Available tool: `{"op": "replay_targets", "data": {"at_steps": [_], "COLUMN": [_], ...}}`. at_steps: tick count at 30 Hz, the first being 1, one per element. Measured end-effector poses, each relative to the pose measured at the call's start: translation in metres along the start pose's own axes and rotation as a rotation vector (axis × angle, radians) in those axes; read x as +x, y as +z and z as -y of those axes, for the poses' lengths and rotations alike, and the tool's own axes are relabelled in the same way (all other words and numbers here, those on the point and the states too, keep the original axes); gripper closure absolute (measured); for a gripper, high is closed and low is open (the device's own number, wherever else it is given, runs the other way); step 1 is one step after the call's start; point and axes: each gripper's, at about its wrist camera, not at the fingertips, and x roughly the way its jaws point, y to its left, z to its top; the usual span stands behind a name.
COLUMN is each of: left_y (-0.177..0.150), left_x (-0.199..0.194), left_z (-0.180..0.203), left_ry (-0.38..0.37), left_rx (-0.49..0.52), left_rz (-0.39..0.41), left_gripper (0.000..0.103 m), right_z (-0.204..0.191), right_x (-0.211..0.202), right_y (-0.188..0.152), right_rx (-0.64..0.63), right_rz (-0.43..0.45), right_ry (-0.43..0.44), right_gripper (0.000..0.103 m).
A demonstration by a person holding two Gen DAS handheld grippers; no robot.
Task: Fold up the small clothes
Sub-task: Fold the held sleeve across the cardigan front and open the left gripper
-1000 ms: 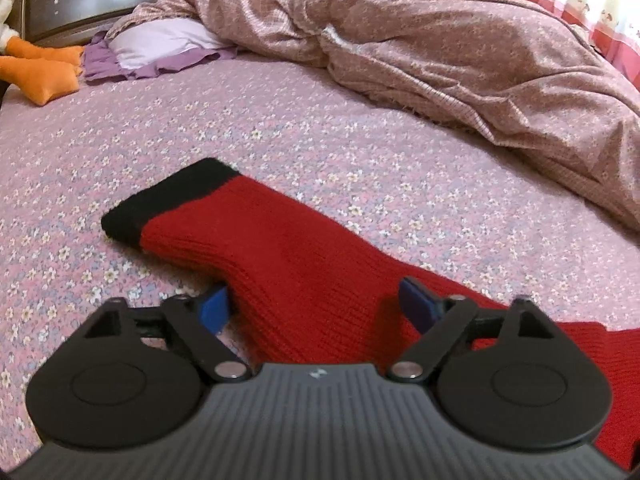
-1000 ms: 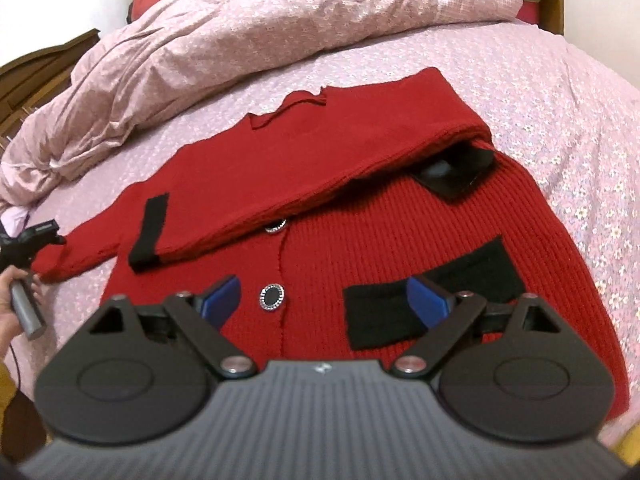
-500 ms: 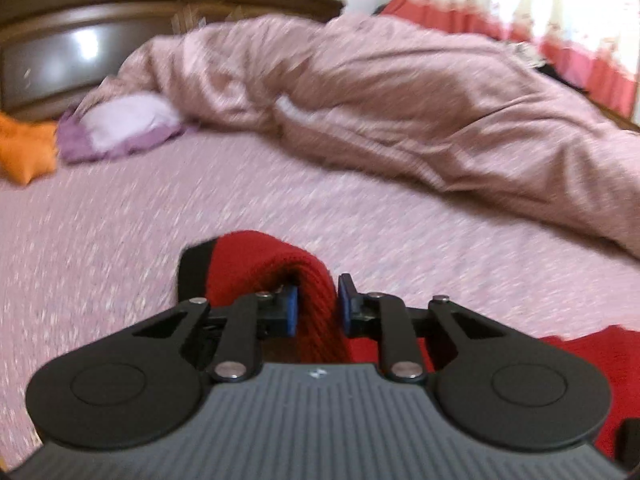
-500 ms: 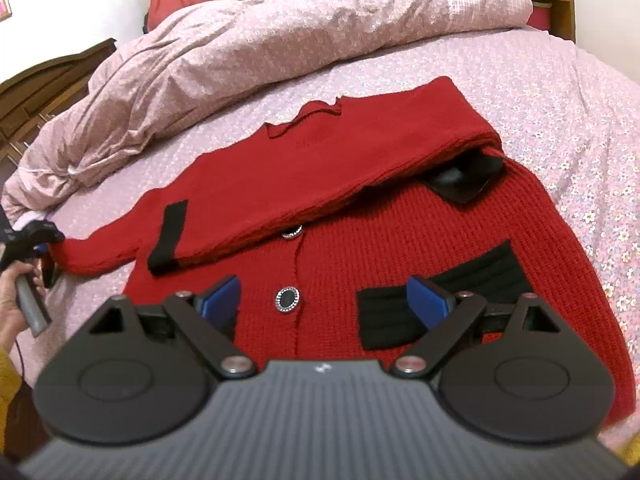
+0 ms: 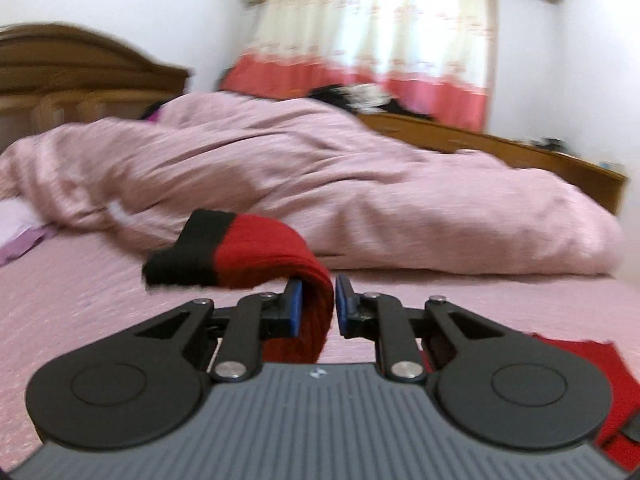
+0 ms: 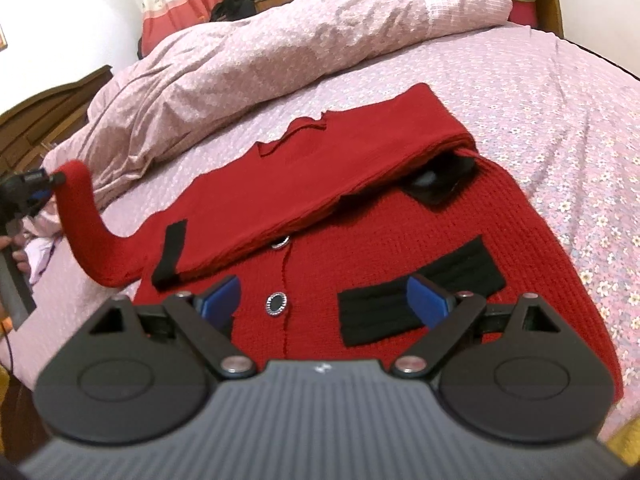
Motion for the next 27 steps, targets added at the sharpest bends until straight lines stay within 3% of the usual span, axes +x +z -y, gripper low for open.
{"op": "replay_targets", "data": {"at_steps": [7,12,15,20,23,25,27], "left_y": [-0.004,-0.041,-0.066,-0.097,-0.109,-0.112,-0.112], "left_x": [-0.020,-0.017,-0.014,-0.009,-0.010,-0.010,-0.014], "left_z": [0.103,0.170,0.194,0.205,0.197,0.189,0.184], "left_ry": [-0.235,-0.335,-0.354,-0.313,-0.283,-0.255,-0.241], "left_rx": [0.075,0.136,0.159,0.197,0.219,0.228,0.238], "left_rz": [0.012,-0.078,-0.144,-0.252,-0.303,-0.310,-0.308], "left_gripper": [0.083,0.083,0.082,0.079,0.054,0.027,0.017], "right_z": [0.015,0.027,0.033,0.038,0.038,0.036,0.032], "right_x": [-0.005,-0.008,-0.008,-0.005,-0.002,0.000,0.002], "right_y": [-0.004,-0.004,-0.003,0.000,0.001,0.001,0.003], "right_rx": [0.053,0.086,0.091,0.090,0.091,0.083,0.069], "right_rz": [0.003,0.012,0.006,0.000,-0.004,-0.007,-0.010], "right_ry": [0.002,-0.003,-0.005,-0.011,0.000,0.007,0.015], "right_gripper": [0.012,0.012,0.012,0.012,0.012,0.012,0.012]}}
